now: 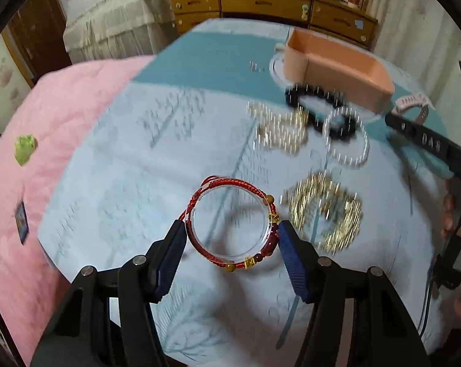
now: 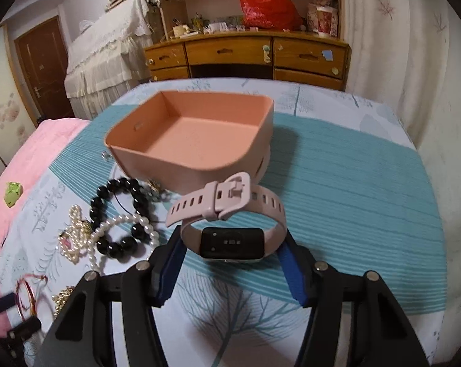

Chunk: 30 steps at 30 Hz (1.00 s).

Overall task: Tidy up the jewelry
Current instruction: 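Carry the bangle with the left tool into the pink tray while the right tool drops the watch there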

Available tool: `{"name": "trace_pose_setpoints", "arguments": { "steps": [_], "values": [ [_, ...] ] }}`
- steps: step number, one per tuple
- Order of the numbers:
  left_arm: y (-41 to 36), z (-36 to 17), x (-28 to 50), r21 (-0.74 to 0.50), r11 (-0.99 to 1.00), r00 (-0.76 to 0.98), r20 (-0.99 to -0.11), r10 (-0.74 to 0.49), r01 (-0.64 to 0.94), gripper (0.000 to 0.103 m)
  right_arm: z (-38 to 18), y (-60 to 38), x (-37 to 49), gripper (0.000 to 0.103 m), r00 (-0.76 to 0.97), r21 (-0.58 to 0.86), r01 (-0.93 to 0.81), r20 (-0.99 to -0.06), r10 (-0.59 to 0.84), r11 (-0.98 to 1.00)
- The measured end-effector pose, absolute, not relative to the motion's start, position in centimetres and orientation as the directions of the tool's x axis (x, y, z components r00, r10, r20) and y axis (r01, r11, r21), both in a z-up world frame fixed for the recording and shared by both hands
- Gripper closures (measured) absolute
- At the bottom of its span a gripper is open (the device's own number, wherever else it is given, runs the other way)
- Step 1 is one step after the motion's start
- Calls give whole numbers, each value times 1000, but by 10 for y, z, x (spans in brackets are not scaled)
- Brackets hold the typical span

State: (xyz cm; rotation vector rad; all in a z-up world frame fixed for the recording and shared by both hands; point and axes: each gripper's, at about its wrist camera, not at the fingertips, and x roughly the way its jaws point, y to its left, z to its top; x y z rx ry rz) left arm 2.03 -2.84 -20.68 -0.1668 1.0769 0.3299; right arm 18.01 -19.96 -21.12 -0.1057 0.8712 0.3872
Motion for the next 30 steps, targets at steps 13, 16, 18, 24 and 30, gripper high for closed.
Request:
{"name": "trace_pose_setpoints", "arguments": {
  "steps": [13,16,18,24,30],
  "values": [
    [-27,-118,149,-75,991,622,-783,13,-115,43,-154,-178,211,44,606,50,-507,-690,396,861],
    [-30,-106,175,-52,995,656,-755,19,-89,43,-151,-176,224,44,597,69,-523,-682,422,850],
    [-33,-101,192,-55,996,680,-734,8,-72,43,-149,-174,230,44,593,74,-540,-673,441,839],
    [-40,-99,223,-143,989,724,-685,-83,-22,20,-153,-170,251,38,573,127,-524,-679,459,842],
    [-41,-100,228,-118,989,716,-698,-20,-87,9,-156,-177,250,33,559,153,-513,-688,463,845]
  ]
}}
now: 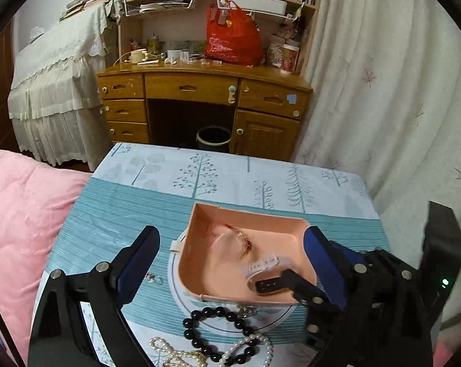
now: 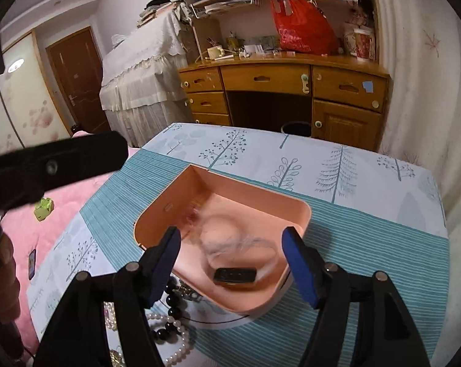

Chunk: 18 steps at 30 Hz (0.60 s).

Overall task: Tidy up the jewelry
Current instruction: 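Carry the bangle with the left tool into the pink tray while the right tool drops the watch there, then grasp the pearl necklace with the left tool while the right tool grasps the gold flower ornament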

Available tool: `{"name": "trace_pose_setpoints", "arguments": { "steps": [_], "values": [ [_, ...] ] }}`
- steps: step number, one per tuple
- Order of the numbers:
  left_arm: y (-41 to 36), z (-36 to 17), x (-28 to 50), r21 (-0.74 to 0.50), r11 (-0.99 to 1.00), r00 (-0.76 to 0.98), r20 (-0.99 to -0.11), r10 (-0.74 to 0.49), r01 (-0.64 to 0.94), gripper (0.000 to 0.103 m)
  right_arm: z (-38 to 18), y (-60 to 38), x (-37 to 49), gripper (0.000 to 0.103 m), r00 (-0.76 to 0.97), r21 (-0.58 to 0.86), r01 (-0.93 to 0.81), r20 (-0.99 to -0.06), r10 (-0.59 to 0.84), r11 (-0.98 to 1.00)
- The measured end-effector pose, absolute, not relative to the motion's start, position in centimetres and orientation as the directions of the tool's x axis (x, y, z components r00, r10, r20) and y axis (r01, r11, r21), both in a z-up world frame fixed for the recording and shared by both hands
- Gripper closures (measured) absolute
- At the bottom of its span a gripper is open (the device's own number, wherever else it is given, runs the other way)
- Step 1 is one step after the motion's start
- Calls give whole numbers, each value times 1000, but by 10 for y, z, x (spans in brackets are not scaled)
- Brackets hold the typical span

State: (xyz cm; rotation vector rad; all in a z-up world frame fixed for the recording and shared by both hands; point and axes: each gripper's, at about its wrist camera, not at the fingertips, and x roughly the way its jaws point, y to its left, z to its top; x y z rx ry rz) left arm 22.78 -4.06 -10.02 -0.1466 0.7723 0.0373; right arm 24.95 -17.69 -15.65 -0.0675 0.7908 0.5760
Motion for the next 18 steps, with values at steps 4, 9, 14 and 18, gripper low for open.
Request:
{"name": "trace_pose_setpoints", "arguments": {
  "steps": [4,9,14,18],
  "values": [
    [-34,-106,222,-83,990,691,-723,20,-115,9,-155,-180,239,33,560,120,-527,-696,450,841],
    [-21,-119,207,-83,985,648,-761,36,-152,9,-155,-185,223,33,574,107,-519,-691,439,848],
    [-7,-138,177,-85,982,561,-827,26,-170,9,-160,-189,197,33,543,152,-501,-712,446,852],
    [0,-154,153,-76,984,496,-868,13,-159,9,-167,-193,164,33,489,229,-480,-731,475,847]
  ]
}}
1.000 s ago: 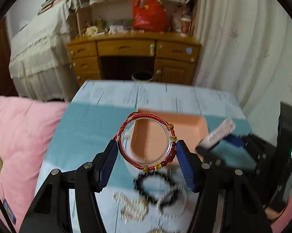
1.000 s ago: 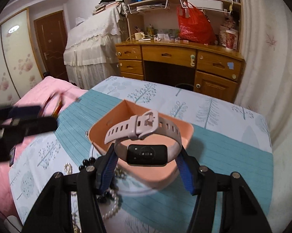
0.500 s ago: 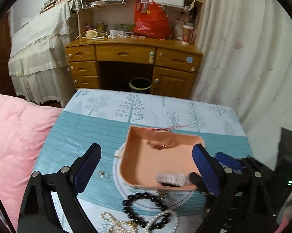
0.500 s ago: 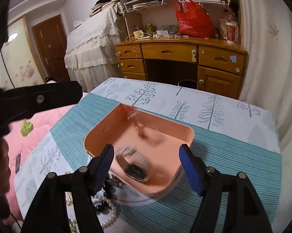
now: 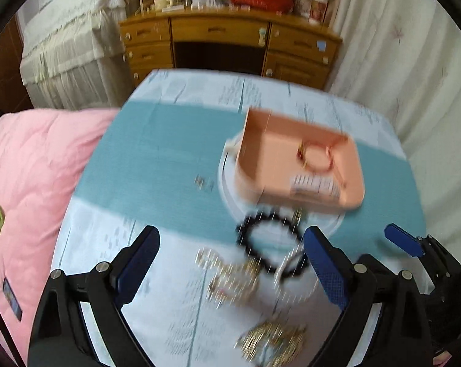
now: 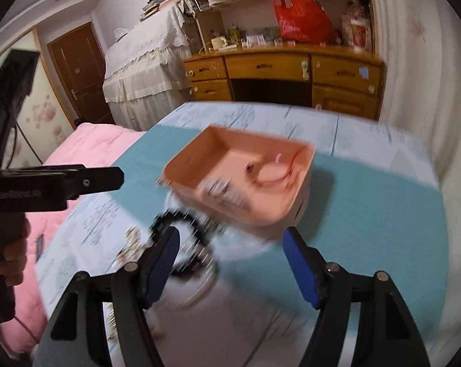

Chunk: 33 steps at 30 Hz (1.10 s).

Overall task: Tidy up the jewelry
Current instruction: 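Grasp the pearl necklace with the left tool while the right tool grasps the gold flower ornament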

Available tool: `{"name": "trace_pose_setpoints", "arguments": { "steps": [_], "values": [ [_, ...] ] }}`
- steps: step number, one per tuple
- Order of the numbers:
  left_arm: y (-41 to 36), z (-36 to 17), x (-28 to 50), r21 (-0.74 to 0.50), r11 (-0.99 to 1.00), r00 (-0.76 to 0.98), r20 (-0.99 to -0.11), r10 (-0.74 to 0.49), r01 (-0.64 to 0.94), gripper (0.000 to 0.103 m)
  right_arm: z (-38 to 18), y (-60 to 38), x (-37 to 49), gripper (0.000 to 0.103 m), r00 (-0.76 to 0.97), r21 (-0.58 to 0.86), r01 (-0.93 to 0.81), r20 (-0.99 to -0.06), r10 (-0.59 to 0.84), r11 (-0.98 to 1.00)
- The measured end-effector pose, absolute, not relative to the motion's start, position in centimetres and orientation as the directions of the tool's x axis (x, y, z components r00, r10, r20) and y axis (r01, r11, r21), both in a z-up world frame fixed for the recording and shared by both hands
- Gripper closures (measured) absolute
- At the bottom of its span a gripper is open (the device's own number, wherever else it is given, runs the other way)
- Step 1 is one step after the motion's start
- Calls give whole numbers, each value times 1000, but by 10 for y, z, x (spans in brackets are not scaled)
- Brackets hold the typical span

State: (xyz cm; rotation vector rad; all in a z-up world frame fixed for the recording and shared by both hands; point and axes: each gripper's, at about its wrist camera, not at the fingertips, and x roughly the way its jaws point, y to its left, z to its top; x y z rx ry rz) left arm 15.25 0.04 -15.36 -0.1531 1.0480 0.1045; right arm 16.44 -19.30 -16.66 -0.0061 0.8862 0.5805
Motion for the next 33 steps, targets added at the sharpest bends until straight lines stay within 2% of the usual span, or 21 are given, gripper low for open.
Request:
{"name": "trace_pose_setpoints", "arguments": {
  "steps": [5,10,17,20,22,24,28,33],
  "values": [
    [-2,-171,118,-95,993,438,-897,-58,-63,9,-175,-188,110,33,432,232,-506,-765,477,830],
    [-11,-187,98,-71,997,371,-926,-70,12,9,-183,-176,68,33,385,203,-551,-799,463,809],
    [-11,-200,90,-49,993,308,-948,-79,105,9,-185,-152,32,33,436,94,-604,-792,427,791],
    [-9,-204,95,-46,990,298,-951,-85,136,9,-188,-139,24,40,456,60,-602,-793,404,797],
    [-8,-207,101,-50,985,300,-949,-98,164,9,-190,-131,22,53,468,48,-585,-795,386,809],
    [-8,-209,106,-48,979,304,-947,-108,199,9,-193,-121,21,60,493,16,-559,-798,348,829],
    [-11,-216,118,-20,966,320,-941,-105,258,9,-198,-104,22,69,524,-3,-503,-796,302,864],
    [-12,-226,131,-29,944,316,-939,-139,328,9,-205,-91,25,74,549,-14,-415,-802,237,910]
  ]
}}
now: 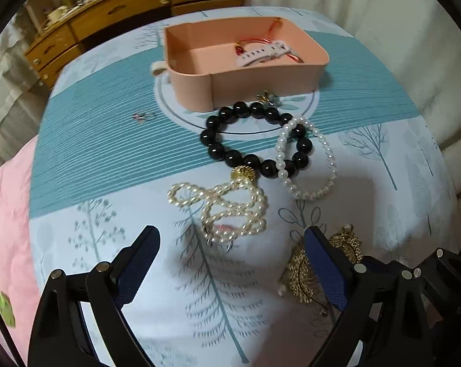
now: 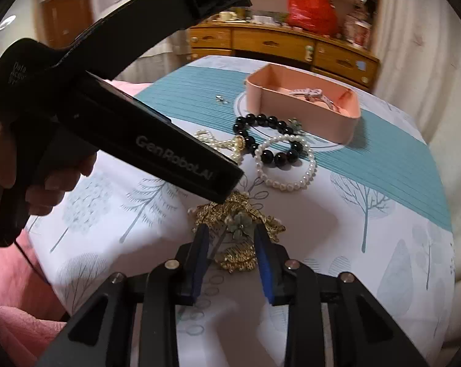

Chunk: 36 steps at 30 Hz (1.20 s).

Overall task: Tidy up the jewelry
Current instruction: 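Grasp the pearl necklace with the left tool while the right tool grasps the gold flower ornament, then lift the necklace with the left tool into the tray while the right tool releases the ornament there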

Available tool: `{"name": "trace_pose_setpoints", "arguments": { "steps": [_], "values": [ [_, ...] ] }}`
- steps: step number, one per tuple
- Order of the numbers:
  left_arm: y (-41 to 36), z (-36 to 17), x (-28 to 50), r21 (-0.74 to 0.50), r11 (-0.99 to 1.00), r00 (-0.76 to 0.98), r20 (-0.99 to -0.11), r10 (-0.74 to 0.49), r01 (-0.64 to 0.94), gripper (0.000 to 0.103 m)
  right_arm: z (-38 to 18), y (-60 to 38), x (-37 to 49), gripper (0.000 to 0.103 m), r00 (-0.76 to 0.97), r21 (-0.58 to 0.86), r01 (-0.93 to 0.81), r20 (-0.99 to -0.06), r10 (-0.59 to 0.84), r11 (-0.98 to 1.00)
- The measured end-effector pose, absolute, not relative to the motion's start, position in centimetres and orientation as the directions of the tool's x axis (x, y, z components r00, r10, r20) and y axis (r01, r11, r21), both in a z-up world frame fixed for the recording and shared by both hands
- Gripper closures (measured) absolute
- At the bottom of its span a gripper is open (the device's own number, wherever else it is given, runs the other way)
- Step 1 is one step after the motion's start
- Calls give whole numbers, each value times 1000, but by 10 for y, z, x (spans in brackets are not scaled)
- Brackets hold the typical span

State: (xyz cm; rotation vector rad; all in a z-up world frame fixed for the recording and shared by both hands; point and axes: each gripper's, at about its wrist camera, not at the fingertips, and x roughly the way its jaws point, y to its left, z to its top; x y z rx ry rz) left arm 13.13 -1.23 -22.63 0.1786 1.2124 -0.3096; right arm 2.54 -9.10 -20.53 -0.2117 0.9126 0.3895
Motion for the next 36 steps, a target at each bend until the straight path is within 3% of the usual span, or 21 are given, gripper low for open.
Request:
{"name": "trace_pose_setpoints", "arguments": {
  "steps": [5,13,18,20,23,26,36],
  "values": [
    [-16,-235,144,-5,919,314,-939,-140,394,14,-213,-86,33,79,548,-12,-324,-817,177,946],
    [-9,-246,157,-30,918,320,-932,-168,396,32,-221,-86,42,80,551,-13,-237,-826,123,971],
    [-3,-243,158,-31,906,343,-919,-192,423,69,-223,-89,42,85,552,1,-226,-823,129,974],
    [-2,-243,158,-37,906,346,-917,-199,423,78,-223,-88,43,85,548,8,-230,-825,137,973],
    [4,-242,160,-63,910,349,-911,-221,410,81,-223,-90,42,91,538,36,-228,-828,157,973],
    [8,-235,158,-81,916,376,-894,-241,394,97,-222,-93,44,91,531,63,-212,-830,169,975],
    [36,-212,150,-140,930,434,-854,-287,340,100,-214,-96,44,91,542,104,-203,-816,200,974]
  ]
}}
